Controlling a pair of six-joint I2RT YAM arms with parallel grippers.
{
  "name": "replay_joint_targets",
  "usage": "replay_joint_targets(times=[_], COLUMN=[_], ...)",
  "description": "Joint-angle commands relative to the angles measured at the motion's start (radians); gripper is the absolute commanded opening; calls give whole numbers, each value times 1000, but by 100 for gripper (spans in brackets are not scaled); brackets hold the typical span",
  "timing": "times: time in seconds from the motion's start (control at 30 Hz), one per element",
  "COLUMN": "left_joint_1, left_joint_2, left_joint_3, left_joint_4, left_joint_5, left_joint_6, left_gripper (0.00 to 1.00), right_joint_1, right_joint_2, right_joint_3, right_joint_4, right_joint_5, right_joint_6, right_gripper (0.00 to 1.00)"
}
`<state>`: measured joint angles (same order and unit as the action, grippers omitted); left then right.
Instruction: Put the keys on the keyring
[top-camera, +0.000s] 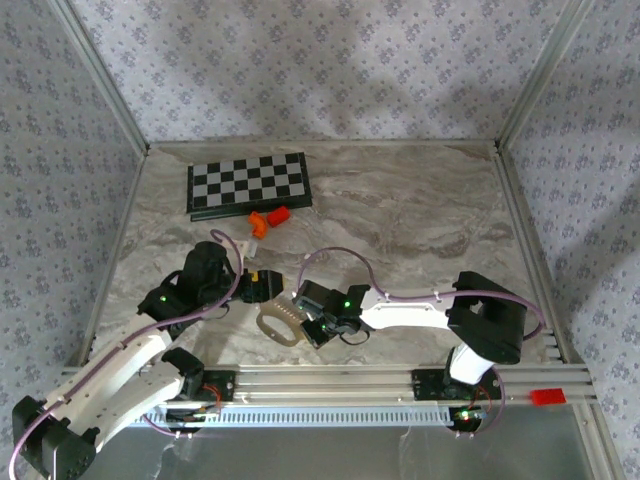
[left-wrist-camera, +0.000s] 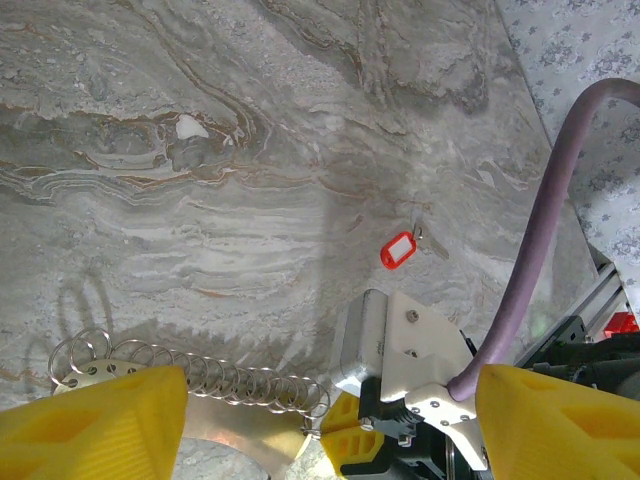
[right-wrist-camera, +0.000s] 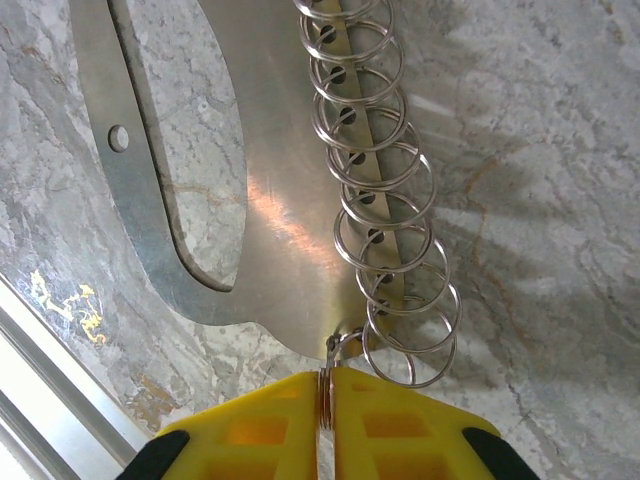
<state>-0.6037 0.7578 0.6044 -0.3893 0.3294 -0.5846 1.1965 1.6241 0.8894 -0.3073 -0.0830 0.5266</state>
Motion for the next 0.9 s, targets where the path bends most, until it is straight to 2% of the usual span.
replay_joint_targets(times=[0.0,0.6,0.87], left_joint_1=[5,5,5], left_joint_2=[-14,-59,-61], left_joint_3=[5,14,12], left_joint_4=[11,-19,-20], left_joint_5=[13,-3,0], left_joint_6=[26,46,51], left_gripper=[75,76,76], right_joint_1=[3,2,2], right_joint_2=[14,26,20], right_joint_3=[33,34,31], right_joint_4=[-32,-24,-24], right_joint_5=[6,4,6], right_joint_6=[-22,-35,-35], right_gripper=[11,14,10])
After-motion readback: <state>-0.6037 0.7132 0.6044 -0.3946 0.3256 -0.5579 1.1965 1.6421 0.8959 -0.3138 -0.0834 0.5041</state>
